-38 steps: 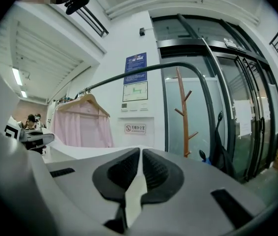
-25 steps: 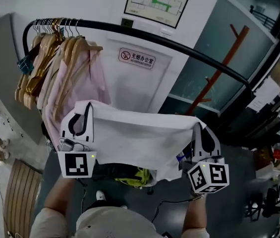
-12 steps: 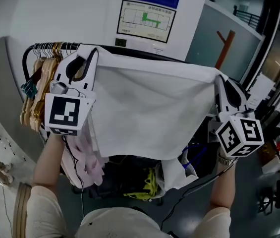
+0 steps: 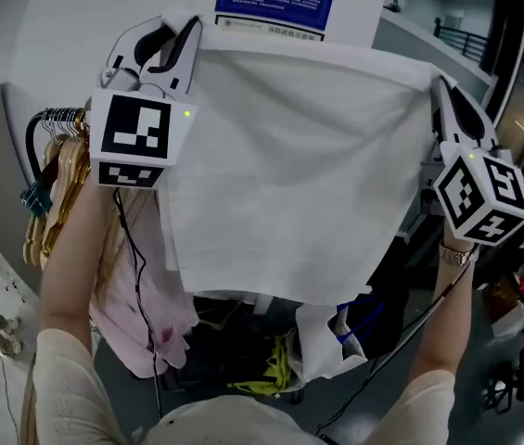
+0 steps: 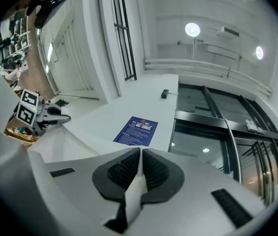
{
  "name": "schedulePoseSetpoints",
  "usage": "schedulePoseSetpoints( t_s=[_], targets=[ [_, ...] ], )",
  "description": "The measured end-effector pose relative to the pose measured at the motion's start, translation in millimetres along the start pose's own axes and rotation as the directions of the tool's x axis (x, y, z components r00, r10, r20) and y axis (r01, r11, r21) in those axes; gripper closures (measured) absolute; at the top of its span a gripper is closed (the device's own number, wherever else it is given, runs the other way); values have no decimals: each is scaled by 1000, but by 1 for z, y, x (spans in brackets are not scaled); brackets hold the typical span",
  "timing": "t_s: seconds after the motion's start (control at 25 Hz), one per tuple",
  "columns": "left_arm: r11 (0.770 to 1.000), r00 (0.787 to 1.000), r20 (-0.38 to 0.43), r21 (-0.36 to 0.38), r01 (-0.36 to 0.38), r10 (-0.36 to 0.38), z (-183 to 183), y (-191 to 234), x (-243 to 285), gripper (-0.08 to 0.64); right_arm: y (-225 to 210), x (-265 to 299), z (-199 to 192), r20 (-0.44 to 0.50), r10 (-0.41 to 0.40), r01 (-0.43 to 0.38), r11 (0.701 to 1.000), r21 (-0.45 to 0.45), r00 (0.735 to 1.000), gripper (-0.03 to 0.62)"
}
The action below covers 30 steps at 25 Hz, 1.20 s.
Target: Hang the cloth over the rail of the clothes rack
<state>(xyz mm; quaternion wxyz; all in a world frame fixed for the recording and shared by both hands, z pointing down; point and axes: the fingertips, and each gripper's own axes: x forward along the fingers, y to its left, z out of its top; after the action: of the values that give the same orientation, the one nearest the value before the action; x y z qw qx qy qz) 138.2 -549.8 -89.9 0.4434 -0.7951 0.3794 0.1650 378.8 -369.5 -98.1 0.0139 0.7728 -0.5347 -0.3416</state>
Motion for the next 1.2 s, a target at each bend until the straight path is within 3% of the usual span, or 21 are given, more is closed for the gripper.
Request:
schedulePoseSetpoints(
  t_s=[0.36, 0.56, 0.68, 0.88, 1.04, 1.2],
  targets=[
    [996, 998, 9, 58, -62, 62, 0, 15, 69, 545, -31, 68, 0, 52, -12, 15, 998, -56, 999, 569],
    [1000, 996, -90, 15, 17, -15, -37, 7, 102, 543, -31, 107, -28, -21, 48, -49, 998, -47, 999, 569],
    [997, 981, -174, -14, 80, -81, -69, -4, 120, 543, -27, 128, -49, -84, 83, -87, 995, -44, 993, 569],
    [979, 933, -299, -44, 197, -201, -117, -30, 128, 543, -13, 141, -89, -169, 164, -169, 986, -15, 972, 568],
    [952, 875, -380, -51, 303, -299, -148, -55, 125, 539, 0, 142, -122, -270, 270, -273, 962, 30, 924, 567],
    [913, 806, -440, -89, 399, -395, -170, -78, 114, 490, 12, 141, -153, -384, 308, -337, 942, -7, 870, 491]
  ],
)
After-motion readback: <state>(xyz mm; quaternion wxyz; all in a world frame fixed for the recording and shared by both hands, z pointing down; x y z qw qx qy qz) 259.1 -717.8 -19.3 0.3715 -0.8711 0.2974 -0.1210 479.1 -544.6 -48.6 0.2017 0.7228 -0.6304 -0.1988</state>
